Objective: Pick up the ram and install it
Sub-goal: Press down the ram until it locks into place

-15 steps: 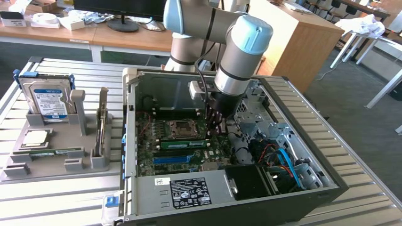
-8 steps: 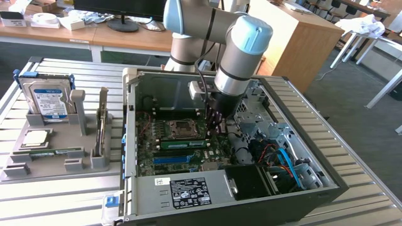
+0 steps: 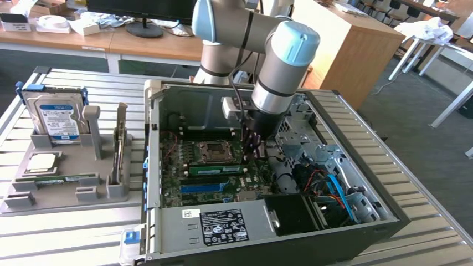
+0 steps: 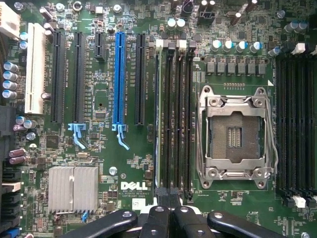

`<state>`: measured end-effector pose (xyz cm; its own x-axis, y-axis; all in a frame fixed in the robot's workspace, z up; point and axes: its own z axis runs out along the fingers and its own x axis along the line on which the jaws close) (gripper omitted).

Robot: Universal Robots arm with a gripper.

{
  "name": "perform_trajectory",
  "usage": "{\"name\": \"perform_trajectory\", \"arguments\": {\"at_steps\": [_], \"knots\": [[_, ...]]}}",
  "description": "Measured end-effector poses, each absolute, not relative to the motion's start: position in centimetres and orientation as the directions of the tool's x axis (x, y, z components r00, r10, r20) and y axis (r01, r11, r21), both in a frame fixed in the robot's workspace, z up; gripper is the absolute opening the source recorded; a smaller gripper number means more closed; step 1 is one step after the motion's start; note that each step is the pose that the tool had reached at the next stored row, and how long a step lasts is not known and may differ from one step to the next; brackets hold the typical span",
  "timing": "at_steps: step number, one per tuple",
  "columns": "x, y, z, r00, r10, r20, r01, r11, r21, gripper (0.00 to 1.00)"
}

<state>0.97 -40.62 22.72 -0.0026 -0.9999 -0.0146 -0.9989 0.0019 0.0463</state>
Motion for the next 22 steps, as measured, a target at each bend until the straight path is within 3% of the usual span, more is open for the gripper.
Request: {"name": "perform_trajectory", "arguments": {"at_steps": [22], "knots": [[0.97,-40.65,22.40,-0.003,-1.000,-0.015,-0.999,0.002,0.046,0.10]]}}
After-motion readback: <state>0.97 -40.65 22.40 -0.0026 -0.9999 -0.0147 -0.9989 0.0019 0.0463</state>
